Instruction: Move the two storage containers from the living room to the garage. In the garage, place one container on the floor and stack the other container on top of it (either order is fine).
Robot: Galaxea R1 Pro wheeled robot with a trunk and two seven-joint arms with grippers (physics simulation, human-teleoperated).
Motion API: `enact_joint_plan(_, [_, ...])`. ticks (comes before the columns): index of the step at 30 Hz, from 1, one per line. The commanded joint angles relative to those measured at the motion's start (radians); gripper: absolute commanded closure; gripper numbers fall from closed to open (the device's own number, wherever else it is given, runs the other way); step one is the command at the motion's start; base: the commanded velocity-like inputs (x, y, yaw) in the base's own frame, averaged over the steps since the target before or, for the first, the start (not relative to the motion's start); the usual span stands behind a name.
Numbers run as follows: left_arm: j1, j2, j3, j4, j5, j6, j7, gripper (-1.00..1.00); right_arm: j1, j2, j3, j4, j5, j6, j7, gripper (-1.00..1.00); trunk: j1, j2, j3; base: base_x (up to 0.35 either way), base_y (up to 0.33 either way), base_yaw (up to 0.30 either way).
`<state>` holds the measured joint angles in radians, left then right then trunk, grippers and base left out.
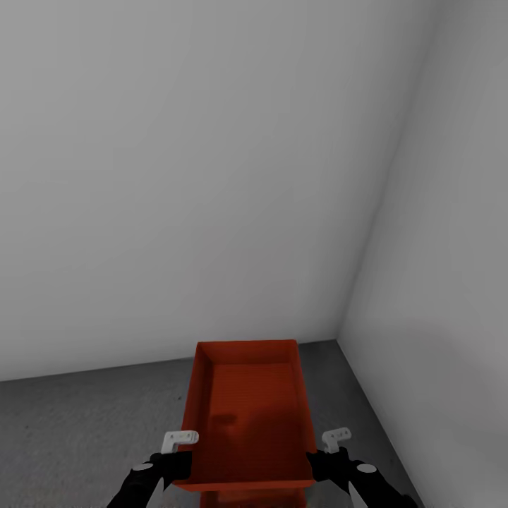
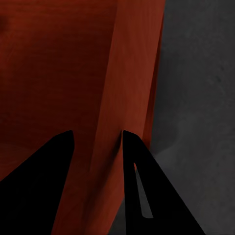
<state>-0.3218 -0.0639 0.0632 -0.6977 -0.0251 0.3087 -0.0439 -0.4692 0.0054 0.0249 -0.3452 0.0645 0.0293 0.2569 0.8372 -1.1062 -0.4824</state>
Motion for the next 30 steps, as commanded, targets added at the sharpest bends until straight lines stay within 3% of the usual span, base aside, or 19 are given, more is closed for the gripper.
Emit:
enact_joint_plan(1, [0.0,0.02,0.012,0.0,-0.024,0.006,0.033,1.0,0.0,-0.001,0.017,-0.005,-0.01,-0.008,0.092,1.0,0.004,-0.008,-0.006,0.0,0.0,0.0])
enact_joint_plan(21, [0.0,0.018,0.012,0.0,-0.025,0.006,0.033,1.0,0.0,-0.001,0.017,-0.005,-0.009,-0.008,0.094,1.0,0.081,-0.148,-0.1,0.0,0.0,0.0])
enact_joint_plan(30, [0.0,0.016,0.012,-0.001,-0.024,0.006,0.033,1.0,0.0,-0.001,0.018,-0.005,-0.008,-0.008,0.094,1.0,0.107,-0.197,-0.125,0.0,0.0,0.0])
